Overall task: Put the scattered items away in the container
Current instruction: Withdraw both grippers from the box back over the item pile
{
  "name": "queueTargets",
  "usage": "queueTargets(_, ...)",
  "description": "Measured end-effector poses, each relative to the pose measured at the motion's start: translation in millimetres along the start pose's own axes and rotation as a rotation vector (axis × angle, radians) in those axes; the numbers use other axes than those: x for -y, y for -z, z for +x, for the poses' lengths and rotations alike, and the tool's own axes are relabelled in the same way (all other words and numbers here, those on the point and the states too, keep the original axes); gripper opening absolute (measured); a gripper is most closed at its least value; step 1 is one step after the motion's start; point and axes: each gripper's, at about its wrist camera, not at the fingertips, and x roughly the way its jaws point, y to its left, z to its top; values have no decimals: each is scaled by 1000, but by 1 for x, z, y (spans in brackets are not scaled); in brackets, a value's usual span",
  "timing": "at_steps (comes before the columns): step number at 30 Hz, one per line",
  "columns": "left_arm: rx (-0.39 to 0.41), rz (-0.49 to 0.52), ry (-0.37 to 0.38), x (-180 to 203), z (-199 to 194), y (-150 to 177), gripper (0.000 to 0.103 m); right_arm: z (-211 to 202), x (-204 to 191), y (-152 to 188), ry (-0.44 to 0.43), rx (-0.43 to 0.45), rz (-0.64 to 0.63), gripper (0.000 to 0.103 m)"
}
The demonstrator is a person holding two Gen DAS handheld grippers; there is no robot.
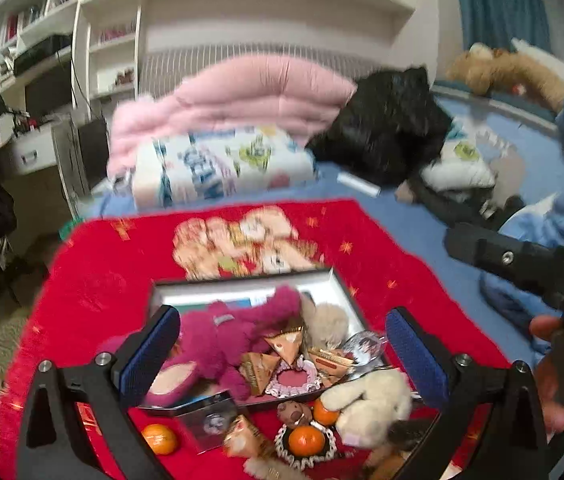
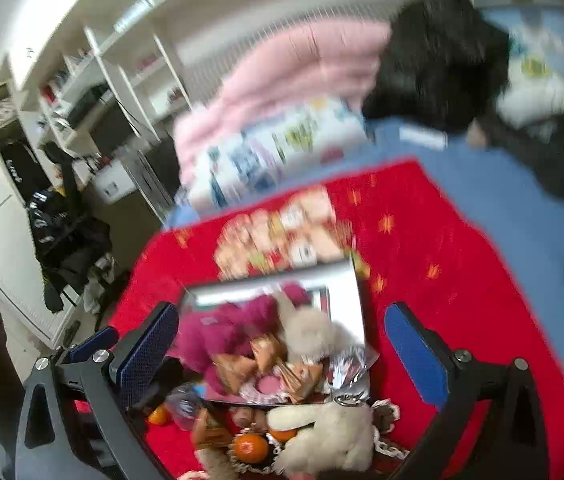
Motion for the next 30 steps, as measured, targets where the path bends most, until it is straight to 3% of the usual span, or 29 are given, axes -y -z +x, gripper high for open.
queueTargets(3,51,-28,-35,-4,-47,-17,103,-49,-22,-13,15,73,-41,103)
queueTargets(9,41,-35,-145,-13,-110,-25,103,-121,-67,-20,39,132,-138,103)
queueTargets(15,51,-13,-107,-15,-153,15,103,-163,-96,17,58,134,-233,103)
queueTargets(21,21,16,-213,-17,-137,73,103,-154,-85,72,88,162,-176,103)
queueTargets(30,-51,-100,-130,-40,-92,94,103,-103,-66,109,56,129,-134,103)
